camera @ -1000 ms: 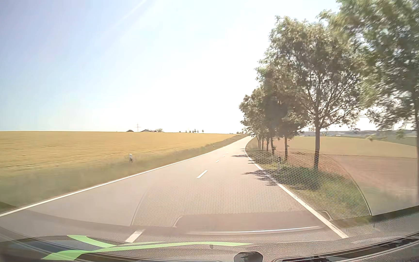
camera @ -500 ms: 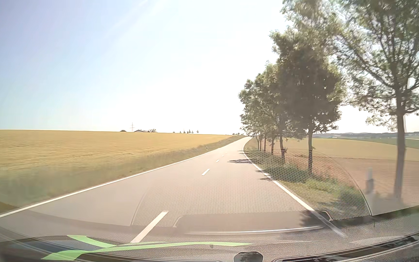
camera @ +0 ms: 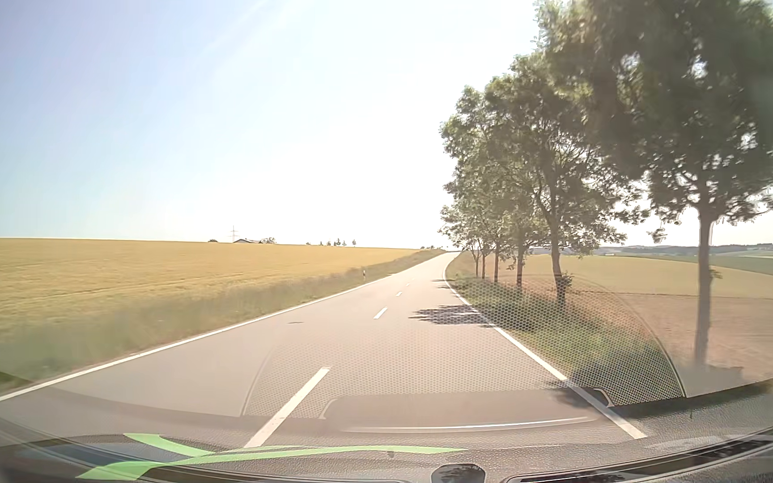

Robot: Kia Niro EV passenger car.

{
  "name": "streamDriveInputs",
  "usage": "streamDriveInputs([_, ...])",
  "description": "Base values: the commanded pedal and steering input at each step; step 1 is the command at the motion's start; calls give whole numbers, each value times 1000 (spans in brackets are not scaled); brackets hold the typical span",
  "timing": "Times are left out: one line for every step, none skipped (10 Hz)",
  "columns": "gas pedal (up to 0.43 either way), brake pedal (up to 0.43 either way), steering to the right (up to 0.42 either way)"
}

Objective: Follow the waypoints while adhering to traffic rules and regulations

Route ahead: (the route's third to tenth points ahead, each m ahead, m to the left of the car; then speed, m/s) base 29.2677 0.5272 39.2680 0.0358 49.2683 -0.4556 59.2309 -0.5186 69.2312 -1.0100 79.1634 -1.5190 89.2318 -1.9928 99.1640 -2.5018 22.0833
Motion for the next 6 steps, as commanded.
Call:
streamDriveInputs([260, 0, 6])
streamDriveInputs([260, 0, 6])
streamDriveInputs([260, 0, 5])
streamDriveInputs([260, 0, 4])
streamDriveInputs([260, 0, 3])
streamDriveInputs([240, 0, 3])
